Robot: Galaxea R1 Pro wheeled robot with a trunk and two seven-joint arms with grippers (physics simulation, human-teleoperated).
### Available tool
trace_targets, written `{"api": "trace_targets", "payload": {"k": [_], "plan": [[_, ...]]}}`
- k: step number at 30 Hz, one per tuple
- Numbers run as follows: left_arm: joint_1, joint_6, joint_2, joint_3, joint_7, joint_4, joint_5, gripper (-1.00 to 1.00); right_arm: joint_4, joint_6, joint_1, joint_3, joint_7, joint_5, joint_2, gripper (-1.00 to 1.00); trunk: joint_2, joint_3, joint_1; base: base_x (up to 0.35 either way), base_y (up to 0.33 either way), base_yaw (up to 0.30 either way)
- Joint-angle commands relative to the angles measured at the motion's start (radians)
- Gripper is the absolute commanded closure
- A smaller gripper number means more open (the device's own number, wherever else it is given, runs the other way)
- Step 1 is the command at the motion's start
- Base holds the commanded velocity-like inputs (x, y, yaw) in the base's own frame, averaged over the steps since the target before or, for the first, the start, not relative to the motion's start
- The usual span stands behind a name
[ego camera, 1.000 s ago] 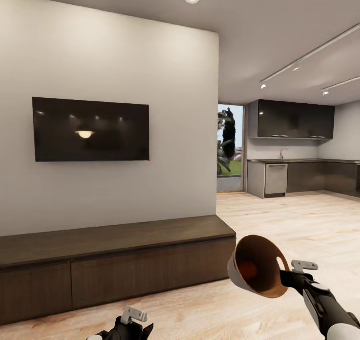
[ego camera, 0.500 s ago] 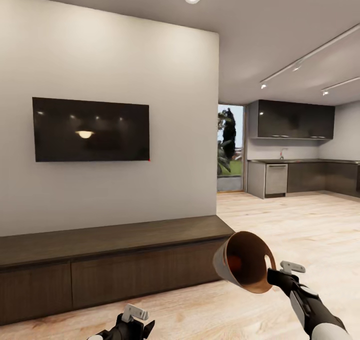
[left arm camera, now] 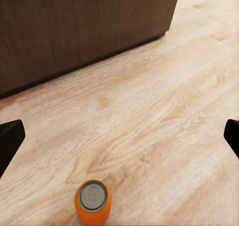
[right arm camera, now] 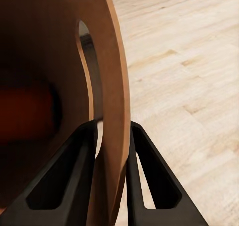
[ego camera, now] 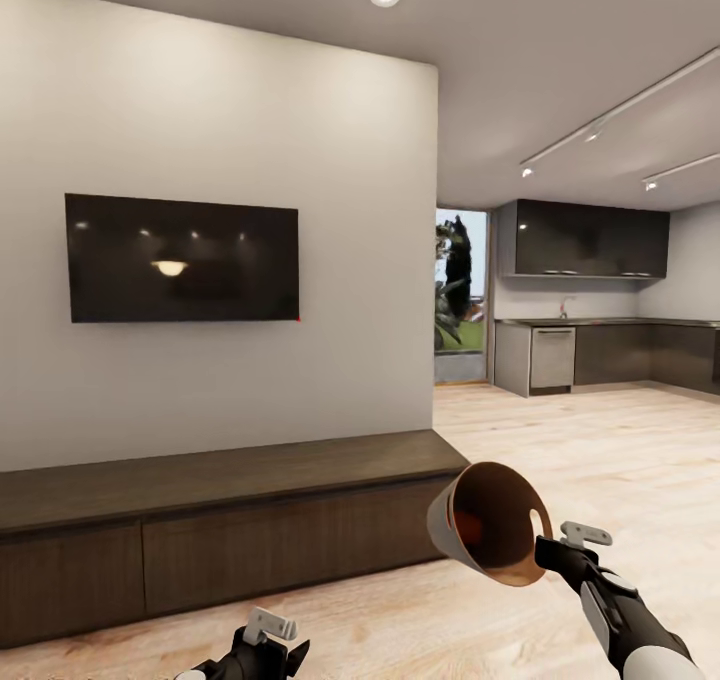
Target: Put the three can of soda from the living room inside the tash can in the kitchen.
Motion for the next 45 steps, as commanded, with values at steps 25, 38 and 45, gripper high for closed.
{"api": "trace_targets", "payload": {"k": [25, 38, 45], "plan": [[-0.001, -0.012, -0.006, -0.002, -0.002, 0.082, 0.000, -1.00, -0.171, 0.017, -0.001, -0.016, 0.025, -0.016, -0.003, 1.00, -0.065, -0.090, 0.041, 0.000, 0.000, 0.000], [-0.001, -0.012, -0.006, -0.003, -0.002, 0.085, 0.001, -1.00, -0.232, 0.079, -0.001, -0.010, 0.026, -0.016, 0.000, 1.00, -0.068, -0.140, 0.047, 0.000, 0.000, 0.000], [-0.001, -0.015, -0.005, 0.004, -0.002, 0.085, 0.003, -1.00, -0.234, 0.080, -0.001, -0.010, 0.025, -0.016, -0.001, 1.00, -0.068, -0.140, 0.047, 0.000, 0.000, 0.000]]}}
